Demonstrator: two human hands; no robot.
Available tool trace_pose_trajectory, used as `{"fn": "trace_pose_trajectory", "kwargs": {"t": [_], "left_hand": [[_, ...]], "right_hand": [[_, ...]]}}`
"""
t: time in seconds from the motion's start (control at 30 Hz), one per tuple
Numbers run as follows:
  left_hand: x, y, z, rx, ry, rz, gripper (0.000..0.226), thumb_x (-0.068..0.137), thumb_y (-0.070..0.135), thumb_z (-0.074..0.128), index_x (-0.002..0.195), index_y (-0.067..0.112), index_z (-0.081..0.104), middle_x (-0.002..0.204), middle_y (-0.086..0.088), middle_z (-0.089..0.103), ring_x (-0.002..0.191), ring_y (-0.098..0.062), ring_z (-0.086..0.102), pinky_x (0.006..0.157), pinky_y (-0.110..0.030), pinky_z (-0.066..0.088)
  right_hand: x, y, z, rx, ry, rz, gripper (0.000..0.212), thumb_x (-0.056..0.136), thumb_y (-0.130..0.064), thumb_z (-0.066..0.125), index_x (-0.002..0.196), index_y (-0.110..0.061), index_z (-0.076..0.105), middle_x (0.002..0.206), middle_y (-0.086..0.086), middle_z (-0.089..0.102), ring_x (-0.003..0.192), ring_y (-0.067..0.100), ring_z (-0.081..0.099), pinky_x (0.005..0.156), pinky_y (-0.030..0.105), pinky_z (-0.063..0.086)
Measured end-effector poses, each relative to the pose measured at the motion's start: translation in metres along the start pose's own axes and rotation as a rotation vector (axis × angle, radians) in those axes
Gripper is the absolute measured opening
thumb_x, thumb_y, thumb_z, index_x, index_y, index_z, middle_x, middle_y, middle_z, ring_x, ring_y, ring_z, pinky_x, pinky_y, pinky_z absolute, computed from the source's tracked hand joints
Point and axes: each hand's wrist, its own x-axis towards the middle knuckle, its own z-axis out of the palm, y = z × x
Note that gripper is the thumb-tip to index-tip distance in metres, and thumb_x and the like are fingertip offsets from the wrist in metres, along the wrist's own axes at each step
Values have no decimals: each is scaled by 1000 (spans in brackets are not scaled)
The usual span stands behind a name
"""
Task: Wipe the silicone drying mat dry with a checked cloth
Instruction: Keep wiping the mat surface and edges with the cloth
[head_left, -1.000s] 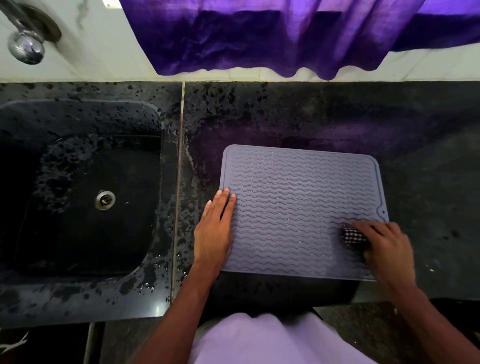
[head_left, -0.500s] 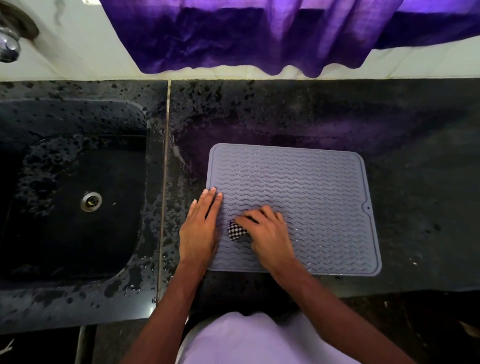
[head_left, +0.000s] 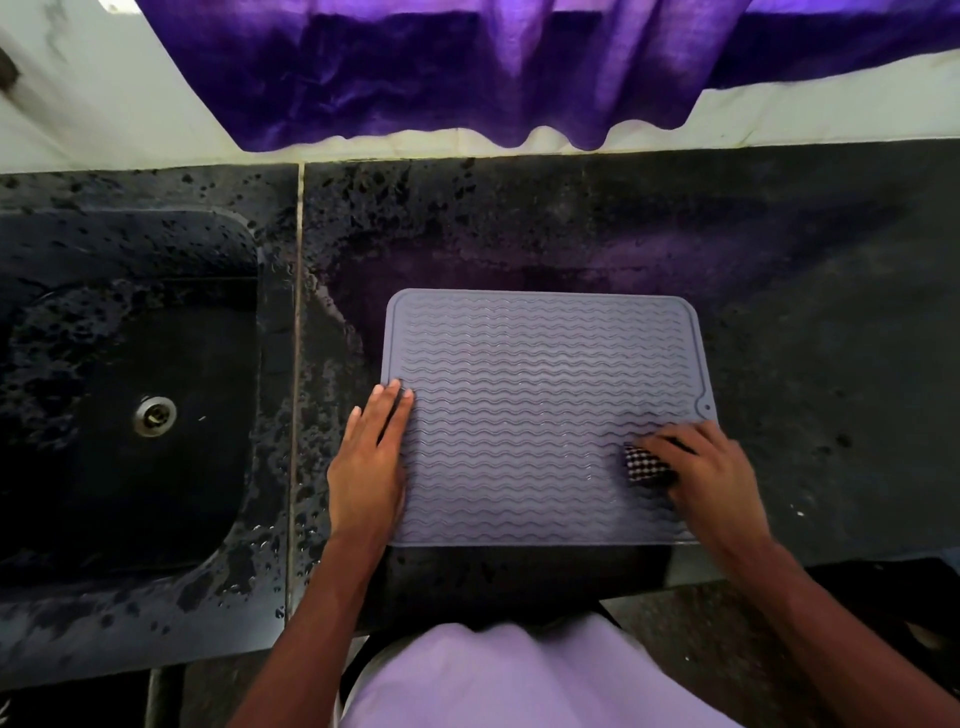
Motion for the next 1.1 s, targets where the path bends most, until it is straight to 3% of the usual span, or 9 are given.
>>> {"fn": "trace_pose_trajectory", "kwargs": {"t": [0.13, 0.23, 0.37, 0.47, 0.63, 0.77, 0.97, 1.1], "left_hand": [[0, 1, 1, -7, 1, -12, 86, 70, -28, 59, 149, 5, 50, 158, -10, 44, 146, -28, 41, 117, -47, 37], [0, 3, 2, -15, 6, -21, 82, 73, -26, 59, 148, 4, 50, 158, -11, 44, 146, -29, 42, 117, -48, 37], [1, 3, 4, -12, 23, -19, 79, 75, -27, 58, 147, 3, 51, 156, -12, 46, 145, -30, 43, 117, -49, 37], [0, 1, 4, 9, 16, -20, 84, 72, -29, 57, 148, 4, 49, 158, -11, 44, 146, -29, 42, 118, -49, 37], [-1, -1, 4, -5, 27, -10, 79, 77, -27, 55, 149, 5, 49, 158, -10, 43, 147, -28, 41, 119, -51, 35], [-2, -1, 6, -15, 30, -11, 77, 79, -24, 50, 150, 6, 48, 159, -10, 42, 148, -28, 39, 121, -50, 32], [-2, 4, 5, -2, 30, -46, 78, 80, -25, 52, 150, 8, 48, 160, -7, 42, 148, -26, 38, 122, -46, 30], [-2, 7, 6, 6, 30, -64, 80, 80, -26, 53, 151, 9, 47, 161, -6, 41, 149, -25, 36, 121, -45, 30]], "right_hand": [[-12, 29, -17, 2, -30, 155, 69, 42, 6, 76, 107, -16, 71, 101, 4, 69, 85, 32, 52, 64, 44, 50], [-14, 24, -27, 53, 14, 248, 82, 45, 12, 70, 121, -18, 63, 98, 8, 69, 81, 33, 54, 65, 39, 51], [4, -15, -20, 140, 73, 65, 84, 44, 16, 67, 120, -20, 65, 109, 3, 68, 86, 30, 57, 74, 35, 51], [17, -47, -2, 141, 27, -102, 75, 43, 7, 71, 112, -23, 69, 106, 0, 66, 88, 28, 57, 69, 38, 52], [6, -38, 11, 101, 52, -107, 57, 57, -2, 54, 106, -26, 71, 101, -5, 66, 88, 24, 56, 66, 36, 51], [-15, 10, 0, 54, 96, 20, 58, 53, -6, 52, 104, -24, 74, 99, -5, 68, 86, 26, 58, 64, 35, 53], [-35, 40, -16, 27, 109, 386, 58, 60, 2, 71, 111, -25, 72, 99, 3, 67, 87, 32, 56, 63, 39, 55], [-17, 11, -23, 179, 116, 382, 71, 60, 6, 63, 124, -25, 65, 105, 6, 68, 90, 33, 59, 74, 39, 52]]}}
